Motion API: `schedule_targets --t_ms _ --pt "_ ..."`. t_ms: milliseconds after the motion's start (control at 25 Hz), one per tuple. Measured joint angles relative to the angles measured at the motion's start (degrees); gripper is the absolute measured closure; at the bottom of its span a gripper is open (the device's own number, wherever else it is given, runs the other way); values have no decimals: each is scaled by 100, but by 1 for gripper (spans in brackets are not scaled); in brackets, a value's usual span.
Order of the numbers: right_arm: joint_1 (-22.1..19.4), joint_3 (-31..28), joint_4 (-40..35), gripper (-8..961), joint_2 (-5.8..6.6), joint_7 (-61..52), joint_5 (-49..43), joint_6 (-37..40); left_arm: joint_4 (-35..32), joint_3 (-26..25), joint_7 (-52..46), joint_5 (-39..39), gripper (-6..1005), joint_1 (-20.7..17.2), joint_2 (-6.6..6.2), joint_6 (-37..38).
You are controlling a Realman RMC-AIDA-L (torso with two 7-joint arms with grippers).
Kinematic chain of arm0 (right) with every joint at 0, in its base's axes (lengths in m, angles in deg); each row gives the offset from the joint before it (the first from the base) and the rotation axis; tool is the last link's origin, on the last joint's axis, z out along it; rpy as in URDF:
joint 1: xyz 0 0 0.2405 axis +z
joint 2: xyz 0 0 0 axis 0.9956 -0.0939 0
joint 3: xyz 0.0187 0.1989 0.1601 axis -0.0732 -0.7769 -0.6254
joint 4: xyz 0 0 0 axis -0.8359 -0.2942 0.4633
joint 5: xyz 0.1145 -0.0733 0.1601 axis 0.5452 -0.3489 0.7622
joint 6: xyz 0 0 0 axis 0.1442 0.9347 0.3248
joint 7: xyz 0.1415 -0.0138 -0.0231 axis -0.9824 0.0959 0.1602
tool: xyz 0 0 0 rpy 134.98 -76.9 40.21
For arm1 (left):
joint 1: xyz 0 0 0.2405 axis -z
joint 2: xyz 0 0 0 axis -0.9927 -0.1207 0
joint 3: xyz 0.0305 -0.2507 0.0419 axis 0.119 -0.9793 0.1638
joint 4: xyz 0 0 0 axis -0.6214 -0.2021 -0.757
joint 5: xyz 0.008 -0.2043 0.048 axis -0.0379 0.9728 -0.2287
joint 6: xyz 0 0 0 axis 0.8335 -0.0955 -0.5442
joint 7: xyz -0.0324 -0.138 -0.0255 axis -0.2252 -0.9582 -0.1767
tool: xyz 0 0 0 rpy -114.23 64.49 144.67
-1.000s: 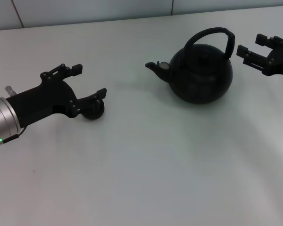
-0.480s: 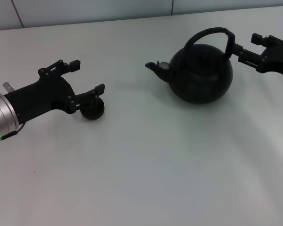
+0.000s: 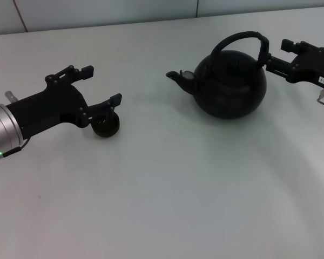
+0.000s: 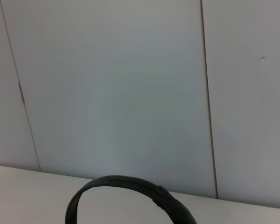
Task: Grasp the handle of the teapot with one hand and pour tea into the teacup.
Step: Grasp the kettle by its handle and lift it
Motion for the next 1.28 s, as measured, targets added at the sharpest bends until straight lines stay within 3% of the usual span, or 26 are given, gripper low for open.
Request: schedule_targets --t_ms 1280 --pt "234 -6 318 291 10 57 1 -375 9 4 5 0 129 9 0 27"
